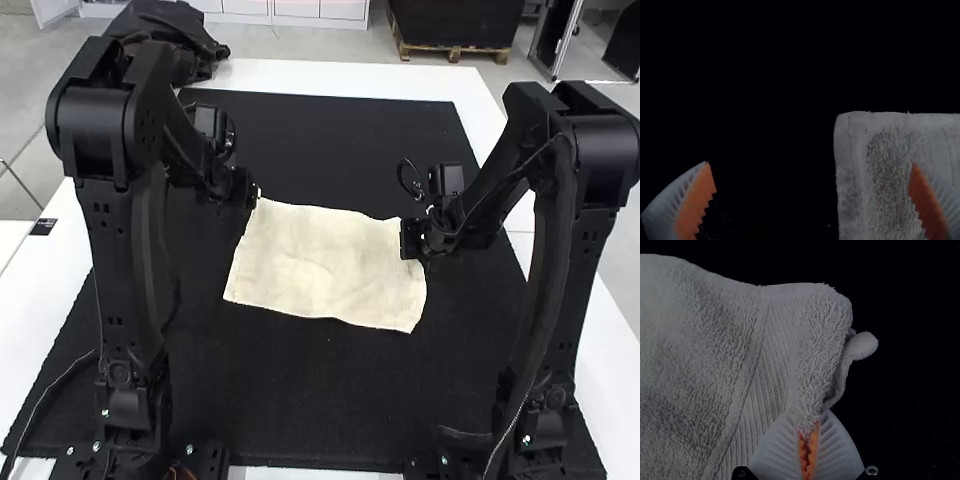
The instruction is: Fold the towel.
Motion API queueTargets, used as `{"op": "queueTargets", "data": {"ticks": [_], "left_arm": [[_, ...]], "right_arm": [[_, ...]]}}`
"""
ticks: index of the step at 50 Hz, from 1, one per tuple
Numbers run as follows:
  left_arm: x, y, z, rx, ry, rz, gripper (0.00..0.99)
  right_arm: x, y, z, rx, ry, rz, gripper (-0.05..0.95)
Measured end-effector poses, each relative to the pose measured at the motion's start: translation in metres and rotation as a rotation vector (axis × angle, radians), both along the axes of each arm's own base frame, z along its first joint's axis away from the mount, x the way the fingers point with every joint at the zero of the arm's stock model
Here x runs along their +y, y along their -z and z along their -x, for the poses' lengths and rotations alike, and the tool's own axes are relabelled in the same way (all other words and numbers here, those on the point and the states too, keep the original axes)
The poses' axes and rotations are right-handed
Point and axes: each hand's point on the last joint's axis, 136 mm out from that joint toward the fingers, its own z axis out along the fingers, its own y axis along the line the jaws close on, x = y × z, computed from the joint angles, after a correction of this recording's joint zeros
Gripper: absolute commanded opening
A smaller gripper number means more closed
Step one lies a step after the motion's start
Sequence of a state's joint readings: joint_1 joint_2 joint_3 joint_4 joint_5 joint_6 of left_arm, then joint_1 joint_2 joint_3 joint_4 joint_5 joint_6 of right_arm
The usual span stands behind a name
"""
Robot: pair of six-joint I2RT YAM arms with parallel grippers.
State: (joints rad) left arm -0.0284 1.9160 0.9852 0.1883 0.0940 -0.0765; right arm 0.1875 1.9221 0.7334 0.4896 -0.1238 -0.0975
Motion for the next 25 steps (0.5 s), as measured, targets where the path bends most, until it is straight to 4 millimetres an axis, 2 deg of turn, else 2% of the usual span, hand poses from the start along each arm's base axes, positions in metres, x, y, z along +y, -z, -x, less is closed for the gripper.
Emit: {"op": "queueTargets", "data": {"ticks": [7,17,25], "left_arm": [[-0.01,0.001,0.002,0.007,0.022,0.003,0.911],[-0.011,0.004,0.001,0.007,0.026,0.005,0.913],[-0.011,0.02,0.004,0.031,0.026,0.004,0.959]], "right_arm": [[0.0,0.0,0.0,0.0,0.0,0.0,-0.02],[0.0,0.0,0.0,0.0,0.0,0.0,-0.02],[0.0,0.0,0.0,0.0,0.0,0.0,-0.02]]}}
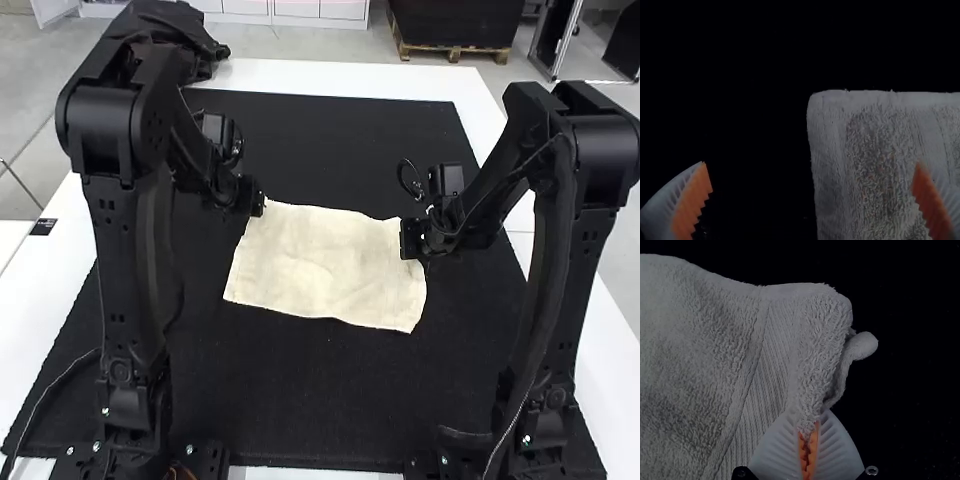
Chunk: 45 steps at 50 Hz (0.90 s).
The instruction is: Fold the towel.
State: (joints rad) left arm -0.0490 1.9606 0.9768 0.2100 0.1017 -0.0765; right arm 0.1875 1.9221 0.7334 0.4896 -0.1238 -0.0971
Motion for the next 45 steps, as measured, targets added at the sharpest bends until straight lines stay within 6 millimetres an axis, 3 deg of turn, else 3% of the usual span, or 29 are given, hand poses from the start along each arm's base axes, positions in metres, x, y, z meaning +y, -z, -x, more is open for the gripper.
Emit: {"op": "queueTargets", "data": {"ticks": [9,13,15,19,22,45], "left_arm": [[0.0,0.012,0.008,0.02,0.0,-0.001,0.959],[0.001,0.012,0.008,0.017,0.0,-0.001,0.872],[0.0,0.012,0.008,0.017,0.001,-0.001,0.705],[0.001,0.017,0.009,0.029,-0.001,-0.001,0.246],[0.001,0.025,0.011,0.041,0.0,-0.001,0.025],[0.001,0.025,0.009,0.026,0.01,0.022,0.028]], "right_arm": [[0.0,0.0,0.0,0.0,0.0,0.0,-0.02],[0.0,0.0,0.0,0.0,0.0,0.0,-0.02],[0.0,0.0,0.0,0.0,0.0,0.0,-0.02],[0.0,0.0,0.0,0.001,0.002,-0.003,-0.02],[0.001,0.0,0.0,0.003,0.004,-0.008,-0.02],[-0.001,0.0,0.0,0.012,0.011,-0.041,-0.02]]}}
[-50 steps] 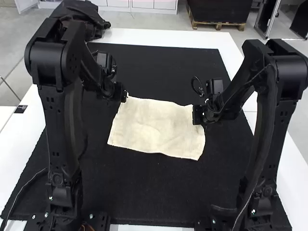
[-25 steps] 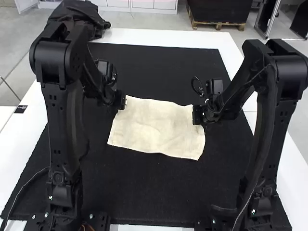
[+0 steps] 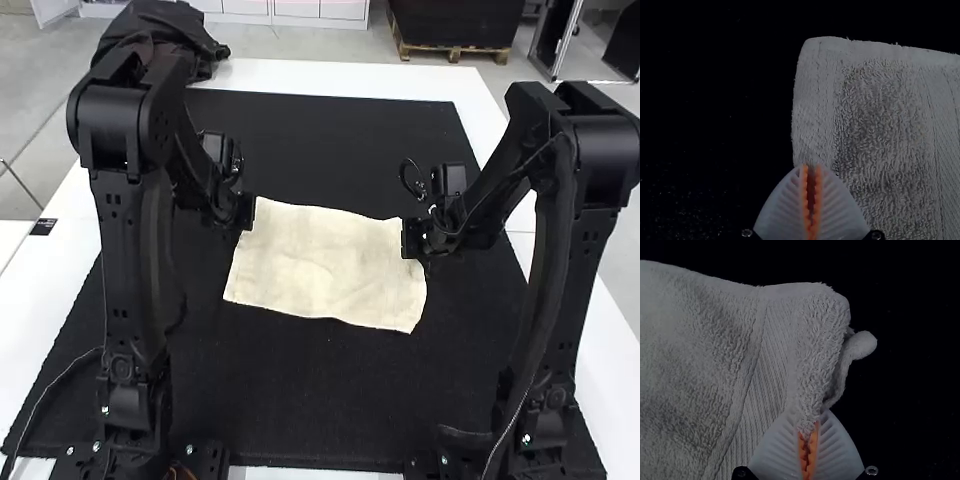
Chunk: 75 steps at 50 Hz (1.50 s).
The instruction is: Fold the towel.
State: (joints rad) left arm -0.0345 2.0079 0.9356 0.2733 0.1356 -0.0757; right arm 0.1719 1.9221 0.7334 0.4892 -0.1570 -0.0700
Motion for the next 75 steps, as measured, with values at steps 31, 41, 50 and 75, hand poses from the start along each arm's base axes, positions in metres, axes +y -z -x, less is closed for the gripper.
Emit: {"op": "queueTargets", "data": {"ticks": [31,41,50,75], "left_arm": [[-0.002,-0.05,-0.001,-0.055,0.011,0.015,0.028],[-0.004,-0.063,0.001,-0.066,0.02,0.023,0.028],[-0.006,-0.063,0.013,-0.052,0.035,0.028,0.028],[-0.005,-0.08,0.054,-0.059,0.062,0.003,0.028]], "right_arm": [[-0.008,-0.021,0.003,-0.024,0.024,-0.029,-0.02],[-0.014,-0.049,-0.002,-0.074,0.036,-0.057,-0.02],[-0.017,-0.053,0.008,-0.058,0.032,-0.071,-0.02],[-0.016,-0.068,0.045,-0.019,0.01,-0.089,-0.02]]}}
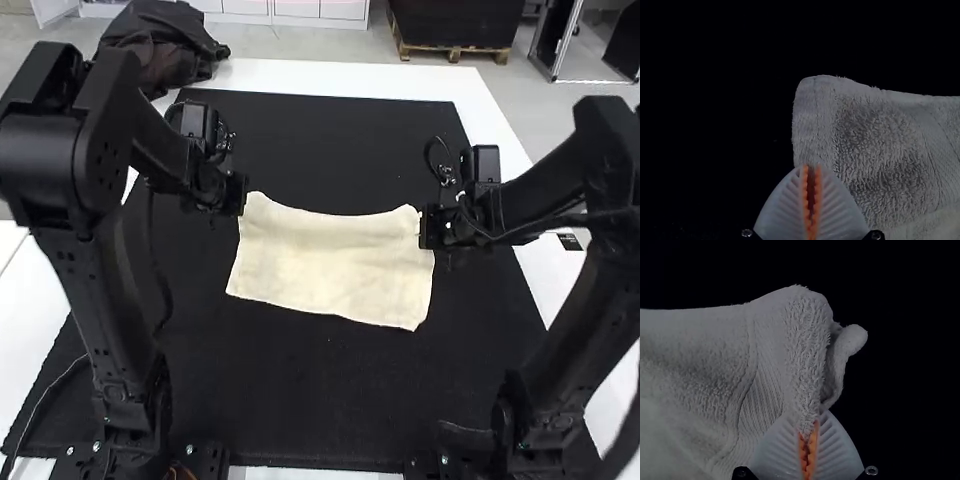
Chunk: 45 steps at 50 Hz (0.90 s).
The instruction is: Fold the towel.
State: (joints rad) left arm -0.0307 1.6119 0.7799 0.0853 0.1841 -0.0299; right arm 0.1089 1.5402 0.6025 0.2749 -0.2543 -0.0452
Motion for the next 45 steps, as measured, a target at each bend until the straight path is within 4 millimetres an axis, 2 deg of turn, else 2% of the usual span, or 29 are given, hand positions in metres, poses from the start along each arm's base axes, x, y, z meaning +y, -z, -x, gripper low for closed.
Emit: {"op": "queueTargets", "data": {"ticks": [12,24,36,45], "left_arm": [[0.0,0.001,0.019,0.038,0.005,-0.006,0.028],[0.001,-0.005,0.028,0.033,0.005,-0.006,0.028],[0.001,0.016,0.049,0.106,0.006,-0.008,0.028],[0.002,0.02,0.058,0.111,0.008,-0.012,0.028]], "right_arm": [[0.0,-0.014,0.015,0.008,-0.008,-0.007,-0.02],[0.001,-0.023,0.036,0.022,-0.021,-0.017,-0.02],[0.001,-0.01,0.06,0.097,-0.04,-0.014,-0.02],[0.001,-0.002,0.071,0.122,-0.059,-0.008,-0.02]]}}
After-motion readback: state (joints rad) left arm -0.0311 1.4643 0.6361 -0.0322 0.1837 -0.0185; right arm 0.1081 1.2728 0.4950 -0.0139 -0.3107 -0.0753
